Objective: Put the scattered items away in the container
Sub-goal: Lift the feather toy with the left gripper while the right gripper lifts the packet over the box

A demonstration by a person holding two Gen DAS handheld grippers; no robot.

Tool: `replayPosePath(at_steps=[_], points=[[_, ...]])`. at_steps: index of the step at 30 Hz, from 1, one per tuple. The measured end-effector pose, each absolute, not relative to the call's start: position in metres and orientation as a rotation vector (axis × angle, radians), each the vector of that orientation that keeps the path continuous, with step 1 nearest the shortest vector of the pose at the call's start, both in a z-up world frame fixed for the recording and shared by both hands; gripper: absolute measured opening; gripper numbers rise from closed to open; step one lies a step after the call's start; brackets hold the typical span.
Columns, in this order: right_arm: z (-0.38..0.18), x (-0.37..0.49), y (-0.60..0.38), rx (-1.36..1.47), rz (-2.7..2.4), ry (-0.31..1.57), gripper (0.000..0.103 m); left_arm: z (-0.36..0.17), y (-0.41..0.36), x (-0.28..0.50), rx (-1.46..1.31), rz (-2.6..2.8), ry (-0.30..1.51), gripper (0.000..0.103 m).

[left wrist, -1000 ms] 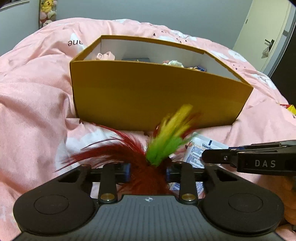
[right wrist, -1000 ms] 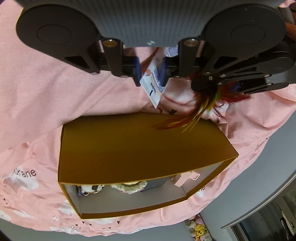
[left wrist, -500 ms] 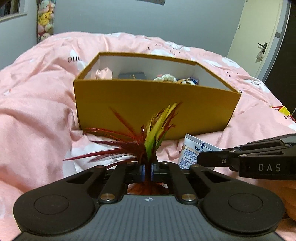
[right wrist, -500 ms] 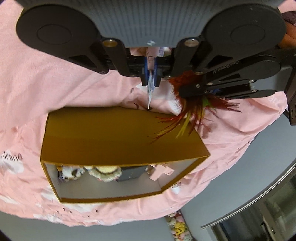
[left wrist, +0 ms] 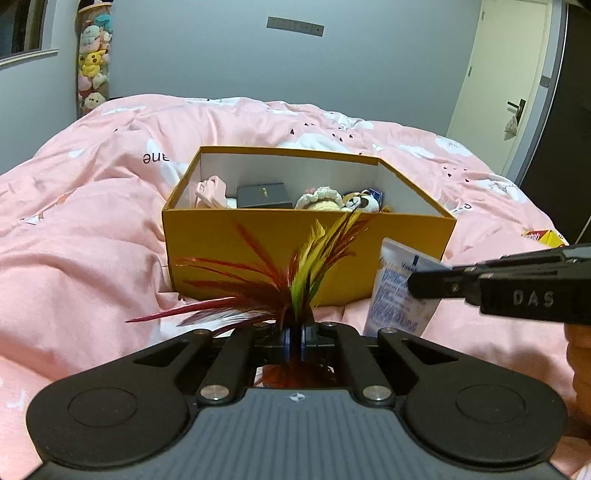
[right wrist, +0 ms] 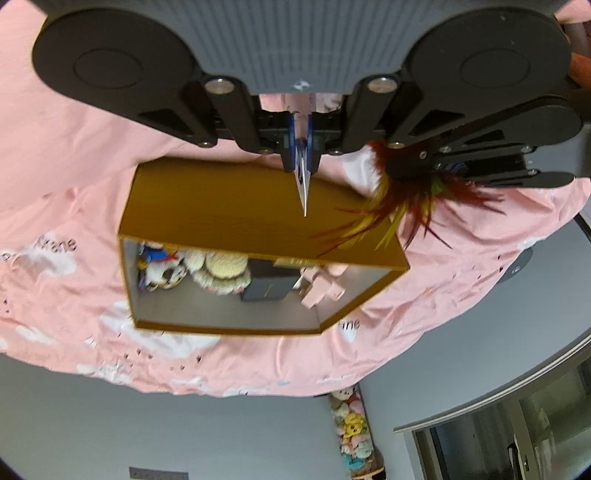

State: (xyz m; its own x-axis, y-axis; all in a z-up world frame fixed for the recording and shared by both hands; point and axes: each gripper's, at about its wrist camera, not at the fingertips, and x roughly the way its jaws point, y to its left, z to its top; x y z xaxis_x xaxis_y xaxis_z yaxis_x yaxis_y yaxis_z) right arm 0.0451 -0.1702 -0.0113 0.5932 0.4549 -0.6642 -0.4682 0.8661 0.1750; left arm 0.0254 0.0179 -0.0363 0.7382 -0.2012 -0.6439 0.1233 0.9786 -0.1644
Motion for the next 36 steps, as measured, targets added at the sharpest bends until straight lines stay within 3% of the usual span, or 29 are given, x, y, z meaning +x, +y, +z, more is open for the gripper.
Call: replayPosePath(at_steps=[25, 36], points=[[0.078, 0.054, -0.188, -0.013, 0.478, 0.517, 0.006, 0.044, 0.007, 0.041, -0.128, -0.197, 0.581, 0.005], [0.086, 0.083, -0.178, -0.039, 0.412, 0.437, 0.006, 0.061, -0.001, 0.069, -0.141, -0.202, 0.516, 0.005]])
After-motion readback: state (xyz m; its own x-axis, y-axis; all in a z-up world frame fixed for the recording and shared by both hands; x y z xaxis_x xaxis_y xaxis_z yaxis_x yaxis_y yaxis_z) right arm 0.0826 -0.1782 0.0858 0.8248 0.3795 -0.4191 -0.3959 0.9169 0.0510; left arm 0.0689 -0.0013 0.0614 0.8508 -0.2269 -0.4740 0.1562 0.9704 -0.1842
